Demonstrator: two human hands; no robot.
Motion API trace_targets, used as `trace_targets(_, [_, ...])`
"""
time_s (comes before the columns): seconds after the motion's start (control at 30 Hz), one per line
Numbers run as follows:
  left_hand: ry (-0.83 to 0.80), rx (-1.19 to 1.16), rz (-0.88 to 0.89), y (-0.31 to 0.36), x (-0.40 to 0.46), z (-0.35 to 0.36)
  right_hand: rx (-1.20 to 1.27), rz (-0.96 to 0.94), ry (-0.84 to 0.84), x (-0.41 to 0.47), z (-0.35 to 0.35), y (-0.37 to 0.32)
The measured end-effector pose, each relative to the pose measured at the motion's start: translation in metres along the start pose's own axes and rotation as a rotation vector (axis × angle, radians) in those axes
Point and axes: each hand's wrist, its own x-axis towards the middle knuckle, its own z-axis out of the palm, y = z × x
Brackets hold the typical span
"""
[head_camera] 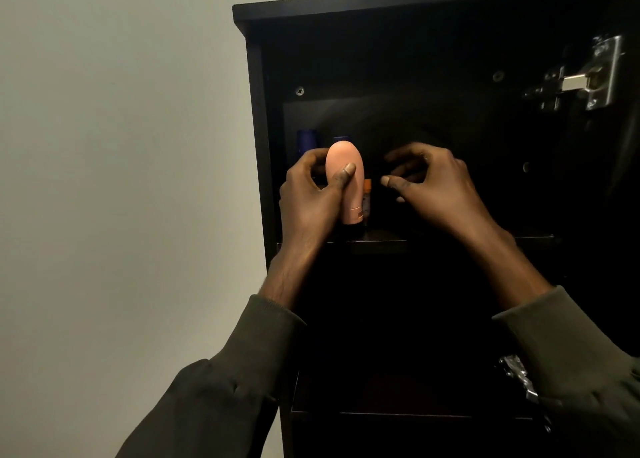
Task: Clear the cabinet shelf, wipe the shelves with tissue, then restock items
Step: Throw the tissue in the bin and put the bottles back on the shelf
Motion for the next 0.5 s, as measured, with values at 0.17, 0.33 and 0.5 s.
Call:
trace_targets(0.17, [-0.036, -0.024, 0.028, 0.002, 0.000, 0.005, 0.202, -0.056, -0.117, -0.007, -0.012, -0.005])
trace_targets(0.33, [-0.086, -0.094, 0.050, 0.005, 0.002, 0.008, 0.271, -0.071, -0.234, -0.008, -0.022, -0.010])
trace_targets(0.5, [-0.189, -0.164, 0.079, 0.012, 0.001, 0.013, 0.204, -0.048, -0.239, -0.007, -0.024, -0.010])
